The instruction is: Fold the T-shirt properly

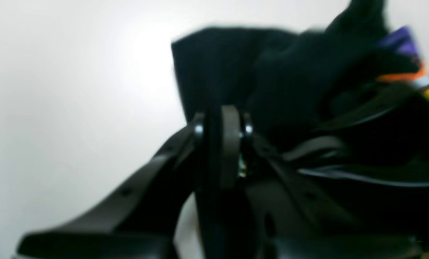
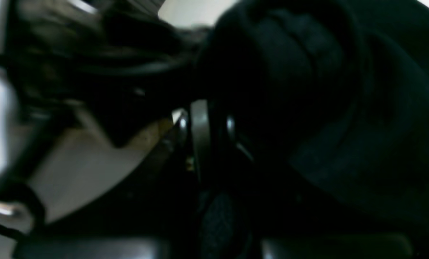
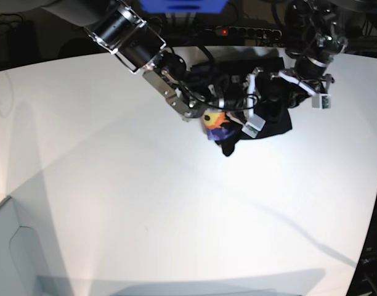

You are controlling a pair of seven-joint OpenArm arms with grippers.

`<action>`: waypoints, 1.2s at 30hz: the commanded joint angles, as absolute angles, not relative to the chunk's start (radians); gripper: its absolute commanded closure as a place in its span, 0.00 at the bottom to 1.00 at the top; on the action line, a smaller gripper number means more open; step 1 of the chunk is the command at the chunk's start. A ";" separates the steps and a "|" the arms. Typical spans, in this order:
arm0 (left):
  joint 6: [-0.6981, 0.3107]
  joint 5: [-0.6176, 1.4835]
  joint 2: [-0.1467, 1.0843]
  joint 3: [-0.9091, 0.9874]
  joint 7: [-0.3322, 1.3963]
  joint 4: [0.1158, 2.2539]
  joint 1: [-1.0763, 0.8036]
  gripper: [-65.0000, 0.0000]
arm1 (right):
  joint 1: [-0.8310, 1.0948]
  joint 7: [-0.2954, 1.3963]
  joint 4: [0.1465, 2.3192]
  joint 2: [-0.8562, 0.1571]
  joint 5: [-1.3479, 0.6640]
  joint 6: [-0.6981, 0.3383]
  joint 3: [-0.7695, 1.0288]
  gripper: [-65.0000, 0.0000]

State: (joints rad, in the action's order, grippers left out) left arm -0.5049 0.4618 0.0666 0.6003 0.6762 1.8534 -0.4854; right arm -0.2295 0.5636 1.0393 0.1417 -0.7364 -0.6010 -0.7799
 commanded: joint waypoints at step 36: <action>-0.519 0.723 0.073 0.763 0.722 1.972 -0.601 0.90 | -0.242 0.558 1.061 0.157 -0.762 -0.472 -0.780 0.62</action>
